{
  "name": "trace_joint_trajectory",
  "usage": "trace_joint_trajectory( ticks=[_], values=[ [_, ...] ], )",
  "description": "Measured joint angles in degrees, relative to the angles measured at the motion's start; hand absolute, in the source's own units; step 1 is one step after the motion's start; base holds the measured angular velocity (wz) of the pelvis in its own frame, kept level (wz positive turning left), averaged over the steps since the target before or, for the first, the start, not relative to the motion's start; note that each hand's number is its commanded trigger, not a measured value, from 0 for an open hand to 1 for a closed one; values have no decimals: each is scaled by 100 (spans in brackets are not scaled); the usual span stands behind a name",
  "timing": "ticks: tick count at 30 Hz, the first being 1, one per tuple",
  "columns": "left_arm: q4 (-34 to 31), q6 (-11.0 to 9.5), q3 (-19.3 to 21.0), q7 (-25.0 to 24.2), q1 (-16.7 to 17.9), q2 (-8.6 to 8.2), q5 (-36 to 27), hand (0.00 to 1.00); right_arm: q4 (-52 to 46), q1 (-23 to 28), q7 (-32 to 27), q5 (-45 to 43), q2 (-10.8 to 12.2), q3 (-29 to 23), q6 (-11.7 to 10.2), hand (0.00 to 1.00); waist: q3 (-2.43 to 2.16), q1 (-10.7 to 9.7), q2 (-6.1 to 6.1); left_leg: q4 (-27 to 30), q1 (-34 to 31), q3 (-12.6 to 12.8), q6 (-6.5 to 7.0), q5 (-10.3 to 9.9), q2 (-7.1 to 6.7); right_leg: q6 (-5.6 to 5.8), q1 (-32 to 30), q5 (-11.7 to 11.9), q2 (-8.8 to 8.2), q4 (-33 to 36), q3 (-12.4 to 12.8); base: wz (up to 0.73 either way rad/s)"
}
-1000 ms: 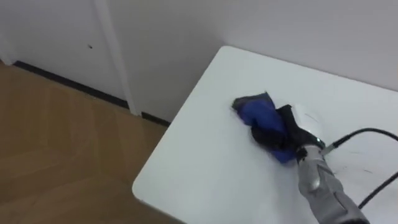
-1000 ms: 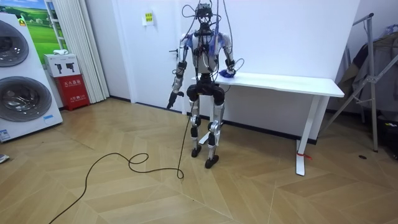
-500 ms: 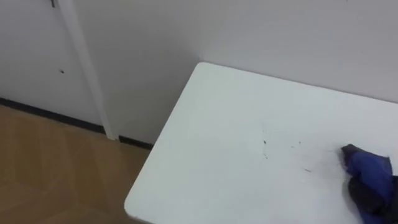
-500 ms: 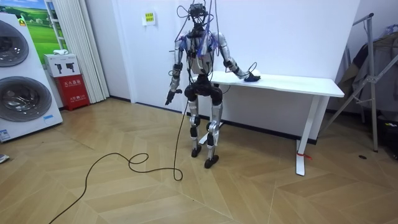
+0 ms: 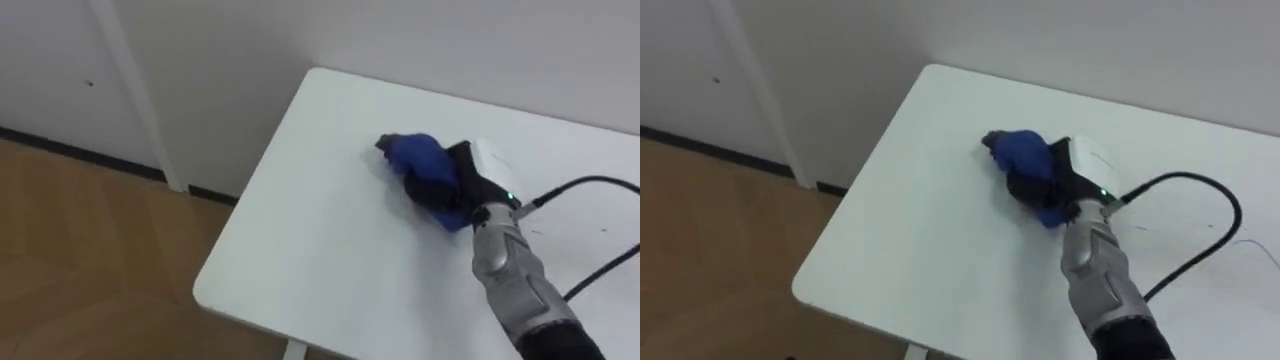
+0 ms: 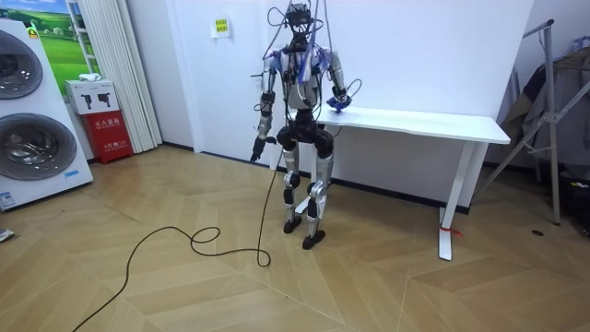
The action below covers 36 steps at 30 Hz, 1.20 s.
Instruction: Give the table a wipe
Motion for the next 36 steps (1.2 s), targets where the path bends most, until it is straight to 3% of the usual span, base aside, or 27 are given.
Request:
trace_joint_trajectory(
  ticks=[1,3,5,6,7,10,12,14,17,19,20,22,24,26,27,28,29,30,33,34,35,36],
  values=[
    [-4,0,3,0,34,-1,4,0,106,97,-10,-50,-31,-20,-16,100,-1,-24,1,1,7,15,13,-8,-9,5,27,-3,-8,0,-25,58],
    [35,-5,101,4,164,-19,14,0,252,690,-332,2,-38,-283,-481,100,-17,-308,10,-55,90,41,65,-38,-71,44,168,-25,-56,-1,-130,52],
    [84,-47,294,25,172,-20,29,0,277,1017,-594,-42,-45,-492,-776,100,-68,-418,16,-86,154,179,109,-82,-66,72,227,-41,-79,11,-124,14],
    [83,-109,441,37,221,-21,31,0,330,1222,-778,11,-58,-659,-899,100,-72,-443,19,-111,262,249,129,-126,-67,85,312,-48,-91,0,-89,-5],
    [70,-138,497,50,221,-19,33,0,348,1337,-880,40,-68,-750,-936,100,-74,-457,22,-118,315,254,141,-147,-73,100,359,-47,-87,4,-89,-5],
    [44,-251,756,178,211,-9,65,0,658,1842,-1470,352,-207,-1284,-1164,100,-146,-629,38,-120,444,240,222,-245,-116,175,488,-37,-104,40,-95,-2],
    [43,-257,877,274,225,6,67,0,1035,2118,-1844,697,-346,-1754,-1195,100,-190,-724,49,-110,544,228,284,-298,-142,250,584,3,-125,52,-85,-11],
    [44,-258,879,274,204,10,73,0,1420,2168,-1959,901,-443,-2104,-1197,100,-205,-930,49,-41,596,145,339,-359,-154,262,598,6,-144,175,-90,13],
    [24,-258,816,273,185,21,80,0,1683,2371,-1963,1271,-577,-2462,-1109,100,-201,-997,33,-15,712,151,404,-399,-152,334,547,-16,-226,537,-123,0],
    [3,-267,707,274,121,37,63,0,1643,2389,-1956,1420,-575,-2477,-968,100,-205,-984,51,160,654,187,444,-466,-100,425,374,-74,-325,940,-144,-8],
    [28,-277,550,280,30,124,55,0,1594,2298,-1940,1451,-547,-2459,-793,100,-194,-896,62,256,581,271,445,-503,-17,484,129,-158,-401,1406,-95,-44],
    [119,-303,314,281,-211,197,57,0,1495,2013,-1900,1442,-382,-2422,-397,100,-140,-618,177,532,448,543,412,-646,221,447,-363,-350,-609,2267,7,-70],
    [535,-496,14,273,-623,370,43,0,1326,1486,-1806,1279,-120,-1955,143,100,-74,-148,294,888,275,820,238,-873,546,449,-885,-398,-1074,2826,76,-91],
    [746,-577,-102,229,-867,527,41,0,1230,867,-1575,984,134,-1352,341,100,-43,100,331,1148,40,895,157,-998,777,501,-1111,-354,-1331,2624,201,-65],
    [892,-579,-231,185,-1015,636,35,0,1198,355,-1351,748,327,-863,387,100,-16,194,340,1265,-142,776,84,-1013,826,581,-1173,-291,-1483,2263,215,-36],
    [914,-579,-301,141,-1091,686,2,0,1129,117,-1226,651,373,-587,383,100,0,223,337,1306,-260,682,45,-1011,828,604,-1194,-237,-1544,2061,242,0],
    [913,-579,-387,51,-1286,738,-20,0,988,-310,-975,393,388,-189,247,100,45,258,311,1373,-483,487,-47,-988,829,622,-1246,-93,-1634,1717,312,51],
    [779,-581,-397,-14,-1388,752,-50,0,961,-682,-813,164,383,-113,-1,100,56,311,284,1370,-720,278,-186,-903,842,649,-1233,137,-1690,1358,296,69],
    [570,-566,-311,-29,-1267,792,-108,0,1022,-1118,-673,168,349,-114,-174,100,40,376,209,1299,-877,71,-473,-723,1002,691,-1119,636,-1636,716,276,67],
    [529,-521,-207,-63,-1083,852,-105,0,1026,-1093,-649,158,323,-127,-243,100,19,355,117,1242,-813,-32,-632,-700,1118,686,-1060,778,-1552,486,217,40],
    [458,-508,23,-112,-884,890,-131,0,986,-845,-645,139,265,-224,-348,100,36,332,74,1173,-717,-174,-862,-715,1287,673,-1011,903,-1340,381,1,50],
    [314,-474,283,-110,-607,894,-150,0,936,-431,-645,59,205,-408,-393,100,-10,236,56,1128,-664,-176,-1113,-710,1554,932,-963,830,-1118,546,-287,45]
  ],
)
